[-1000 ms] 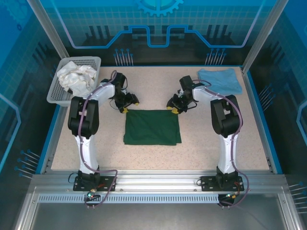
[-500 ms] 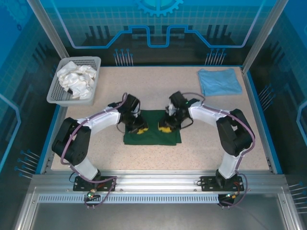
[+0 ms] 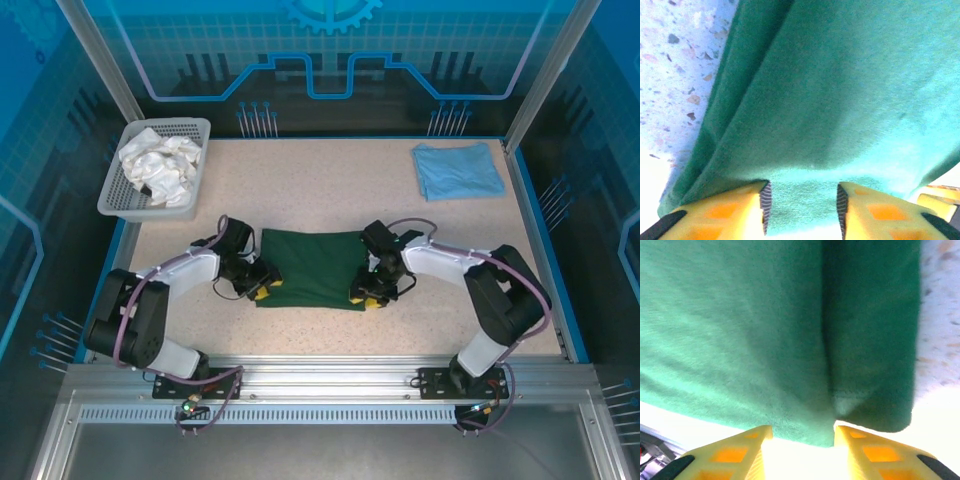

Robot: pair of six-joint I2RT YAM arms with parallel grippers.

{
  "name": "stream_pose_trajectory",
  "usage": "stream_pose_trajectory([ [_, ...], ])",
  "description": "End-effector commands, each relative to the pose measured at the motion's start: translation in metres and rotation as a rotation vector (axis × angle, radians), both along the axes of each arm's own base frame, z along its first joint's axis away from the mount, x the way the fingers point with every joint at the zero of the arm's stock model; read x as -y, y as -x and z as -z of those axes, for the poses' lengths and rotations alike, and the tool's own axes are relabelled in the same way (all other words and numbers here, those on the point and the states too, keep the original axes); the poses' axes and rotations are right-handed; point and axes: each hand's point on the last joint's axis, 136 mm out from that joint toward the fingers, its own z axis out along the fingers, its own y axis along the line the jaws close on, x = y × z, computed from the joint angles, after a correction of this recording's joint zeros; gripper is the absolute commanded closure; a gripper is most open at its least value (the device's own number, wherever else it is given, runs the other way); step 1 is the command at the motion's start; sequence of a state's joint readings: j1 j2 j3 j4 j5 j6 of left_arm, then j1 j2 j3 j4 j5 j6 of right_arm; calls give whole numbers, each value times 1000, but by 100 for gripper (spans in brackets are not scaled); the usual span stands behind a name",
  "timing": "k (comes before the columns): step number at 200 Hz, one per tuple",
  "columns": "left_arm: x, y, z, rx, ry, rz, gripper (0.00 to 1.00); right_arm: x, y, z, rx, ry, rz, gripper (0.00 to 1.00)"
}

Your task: Fold and stack the t-shirts

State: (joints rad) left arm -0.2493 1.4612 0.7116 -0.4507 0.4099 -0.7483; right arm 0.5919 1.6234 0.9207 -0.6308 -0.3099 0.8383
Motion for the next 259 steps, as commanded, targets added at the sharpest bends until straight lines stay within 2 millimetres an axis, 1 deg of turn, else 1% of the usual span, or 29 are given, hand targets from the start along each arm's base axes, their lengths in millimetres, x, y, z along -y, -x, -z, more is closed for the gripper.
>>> stream_pose_trajectory([
  [1,18,-6,-41,88,108,98,55,-11,-9,-29,72,-83,-31,63],
  [10,34,-9,-62,142,161,160,60,-23,-8,-35,70,-140,-47,66],
  [18,49,-7,-75,174,195,223,67,-33,-4,-38,62,-177,-72,68],
  [26,67,-3,-83,186,230,289,74,-41,1,-37,51,-195,-98,70],
  [34,84,2,-85,179,276,343,80,-46,8,-34,29,-204,-110,73],
  [45,101,8,-78,140,316,386,87,-54,15,-26,-5,-231,-117,76],
  [58,114,12,-67,93,351,408,89,-59,20,-15,-35,-243,-119,79],
  [73,121,16,-51,45,349,426,89,-59,25,0,-75,-231,-120,80],
  [85,121,23,-34,10,307,446,89,-56,30,12,-109,-215,-127,81],
  [93,117,30,-21,-23,262,458,90,-49,32,19,-120,-181,-130,82],
  [99,108,34,-10,-50,197,457,91,-44,35,25,-130,-150,-131,82],
  [103,99,37,-1,-76,132,447,92,-40,35,28,-137,-138,-129,83],
  [110,76,42,14,-130,-4,411,92,-37,32,31,-142,-134,-119,83],
  [114,65,44,19,-149,-61,391,92,-30,39,38,-170,-119,-110,83],
  [122,49,47,25,-173,-122,352,89,-24,41,43,-188,-118,-92,83],
  [139,28,49,24,-158,-186,284,86,-12,41,50,-201,-108,-69,84],
  [156,9,50,14,-107,-281,289,82,0,42,53,-208,-97,-56,84],
  [166,-7,52,9,-93,-358,290,80,6,42,55,-211,-94,-44,84],
  [187,-41,60,9,-118,-482,274,79,13,40,56,-206,-93,-35,84],
  [198,-53,65,11,-147,-511,247,77,16,40,55,-205,-93,-34,84],
  [212,-55,61,9,-149,-517,231,76,13,37,48,-189,-121,-38,83],
  [222,-56,58,5,-157,-518,216,76,7,33,36,-158,-160,-47,80],
  [237,-57,51,-2,-150,-511,197,74,-3,22,8,-88,-227,-61,73],
  [245,-57,45,-10,-130,-500,183,72,-5,14,-10,-37,-257,-65,69],
  [253,-58,38,-20,-98,-492,163,67,-4,4,-28,22,-278,-58,64],
  [259,-58,32,-29,-69,-484,142,62,1,-4,-40,68,-285,-40,57],
])
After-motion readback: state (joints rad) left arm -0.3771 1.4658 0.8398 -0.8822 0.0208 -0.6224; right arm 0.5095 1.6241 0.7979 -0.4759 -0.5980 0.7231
